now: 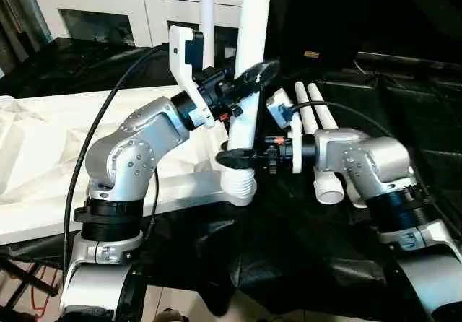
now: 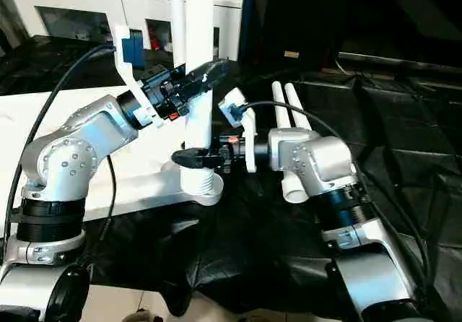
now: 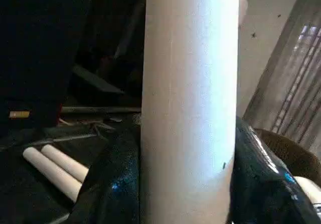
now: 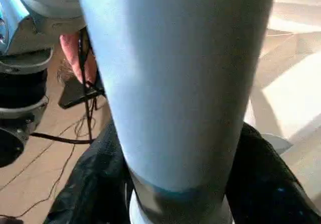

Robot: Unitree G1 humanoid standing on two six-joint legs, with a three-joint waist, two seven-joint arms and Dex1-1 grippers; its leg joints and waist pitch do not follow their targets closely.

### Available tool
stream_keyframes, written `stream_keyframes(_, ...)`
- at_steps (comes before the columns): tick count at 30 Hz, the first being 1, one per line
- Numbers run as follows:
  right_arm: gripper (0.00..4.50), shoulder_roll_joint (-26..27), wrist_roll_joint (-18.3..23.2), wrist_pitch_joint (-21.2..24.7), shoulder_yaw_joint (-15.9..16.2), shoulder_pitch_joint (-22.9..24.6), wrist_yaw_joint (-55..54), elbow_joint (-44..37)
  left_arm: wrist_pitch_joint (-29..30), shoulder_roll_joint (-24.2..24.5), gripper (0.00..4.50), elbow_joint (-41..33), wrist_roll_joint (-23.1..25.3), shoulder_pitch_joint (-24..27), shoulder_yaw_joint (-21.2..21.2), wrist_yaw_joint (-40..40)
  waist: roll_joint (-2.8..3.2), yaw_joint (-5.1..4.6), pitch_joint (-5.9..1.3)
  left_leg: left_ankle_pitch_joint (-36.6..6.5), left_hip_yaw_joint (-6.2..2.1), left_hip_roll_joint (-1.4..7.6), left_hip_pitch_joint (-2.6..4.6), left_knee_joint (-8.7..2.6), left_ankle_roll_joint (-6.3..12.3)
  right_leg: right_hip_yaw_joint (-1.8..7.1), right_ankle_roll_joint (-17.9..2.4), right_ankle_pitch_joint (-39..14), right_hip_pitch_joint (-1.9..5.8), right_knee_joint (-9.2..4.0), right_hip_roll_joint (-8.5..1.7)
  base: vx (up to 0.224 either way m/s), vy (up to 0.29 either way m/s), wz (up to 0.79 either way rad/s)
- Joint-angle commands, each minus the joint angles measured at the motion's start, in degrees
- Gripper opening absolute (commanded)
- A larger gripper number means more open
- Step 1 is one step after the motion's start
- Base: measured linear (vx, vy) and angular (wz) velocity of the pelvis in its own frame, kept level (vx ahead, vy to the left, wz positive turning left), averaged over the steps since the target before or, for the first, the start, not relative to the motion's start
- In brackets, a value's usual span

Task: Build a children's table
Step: Pick table leg

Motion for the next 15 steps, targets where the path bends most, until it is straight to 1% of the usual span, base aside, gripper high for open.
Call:
stream_keyframes(1,2.06,-0.61,-0.74,0.28,-1.55,-1.33,-1.31,1.85,0.63,-0.37,1.82,-2.42,-2.36,0.08,-0.99,-1.55,-0.03,0.19,-4.68,-8.03,0.10,0.76,0.38,-3.49,0.01,2.30,-9.73,-12.93,3.57,-3.80,-3.68,0.000,0.000,0.00)
stream_keyframes(5,1.99,-0.30,-0.91,-0.23,-1.87,-1.35,-1.88,2.51,-0.66,-0.29,1.82,-2.27,-0.78,0.46,-0.61,0.01,0.09,0.26,-4.74,-7.69,0.12,0.72,0.35,-3.44,-0.03,2.34,-9.75,-12.11,3.60,-3.77,-3.67,0.000,0.000,0.00)
stream_keyframes(6,1.99,-0.28,-1.01,-0.44,-1.94,-1.23,-2.09,2.52,-0.76,-0.34,1.82,-2.05,-0.72,0.49,-0.32,0.34,0.28,0.28,-4.72,-7.72,0.07,0.74,0.35,-3.47,-0.11,2.32,-9.84,-11.95,3.60,-3.70,-3.67,0.000,0.000,0.00)
stream_keyframes(7,1.99,-0.28,-1.06,-0.58,-1.96,-1.14,-2.22,2.52,-0.74,-0.39,2.17,-1.89,-0.77,0.49,-0.11,0.51,0.20,0.26,-4.76,-7.73,0.12,0.71,0.36,-3.44,-0.09,2.31,-9.82,-11.87,3.59,-3.77,-3.61,0.000,0.000,0.00)
stream_keyframes(8,1.98,-0.28,-0.88,-0.85,-2.25,-0.65,-2.63,2.08,-0.32,-1.01,2.38,-1.63,-1.88,0.48,1.10,1.16,-0.31,0.20,-4.77,-7.71,0.16,0.71,0.32,-3.46,-0.03,2.30,-9.79,-11.79,3.69,-3.78,-3.60,0.000,0.000,0.00)
stream_keyframes(9,1.98,-0.25,-0.75,-0.88,-2.39,-0.45,-2.78,1.82,-0.25,-1.00,2.52,-1.84,-2.13,0.55,1.30,1.09,-0.31,0.27,-4.75,-7.54,0.16,0.75,0.31,-3.46,-0.09,2.33,-9.93,-11.72,3.72,-3.66,-3.69,0.000,0.000,0.00)
stream_keyframes(10,1.98,-0.15,-0.62,-0.99,-2.62,-0.19,-2.89,1.47,-0.94,-1.05,2.55,-2.06,-1.74,0.62,1.40,1.23,-0.25,0.32,-4.73,-7.31,0.19,0.74,0.33,-3.42,-0.03,2.36,-9.91,-11.96,3.65,-3.71,-3.74,0.000,0.000,0.00)
stream_keyframes(11,1.98,0.13,-0.43,-1.29,-3.07,0.13,-3.17,1.02,-3.12,-1.63,2.62,-2.08,-0.82,0.64,2.05,2.14,-0.31,0.31,-4.71,-7.26,0.18,0.75,0.31,-3.43,0.08,2.36,-9.78,-12.24,3.62,-3.79,-3.72,0.000,0.000,0.00)
stream_keyframes(12,1.97,0.13,-0.43,-1.29,-3.07,0.13,-3.17,1.02,-3.12,-1.63,2.74,-2.08,-0.82,0.64,2.05,2.14,-0.29,0.31,-4.73,-7.34,0.19,0.73,0.33,-3.44,0.10,2.36,-9.60,-12.38,3.64,-3.78,-3.71,0.000,0.000,0.00)
stream_keyframes(13,1.97,0.62,-0.19,-1.76,-3.75,0.34,-3.73,0.96,-5.61,-2.58,2.87,-1.57,-0.87,0.60,3.22,2.33,-0.22,0.33,-4.73,-7.23,0.14,0.74,0.27,-3.46,0.17,2.36,-9.54,-12.31,3.68,-3.78,-3.74,0.000,0.000,0.00)
stream_keyframes(14,1.96,0.81,-0.10,-1.95,-4.03,0.39,-3.96,1.01,-6.50,-2.91,3.00,-1.34,-1.00,0.57,3.63,2.20,-0.16,0.31,-4.71,-7.22,0.19,0.68,0.24,-3.42,0.07,2.37,-9.48,-12.33,3.67,-3.97,-3.74,0.000,0.000,0.00)
stream_keyframes(15,1.96,0.87,-0.06,-2.02,-4.13,0.41,-4.04,1.02,-6.82,-3.03,3.00,-1.26,-1.05,0.56,3.78,2.15,-0.18,0.32,-4.75,-7.23,0.17,0.67,0.29,-3.43,0.03,2.35,-9.50,-12.34,3.68,-3.91,-3.72,0.000,0.000,0.00)
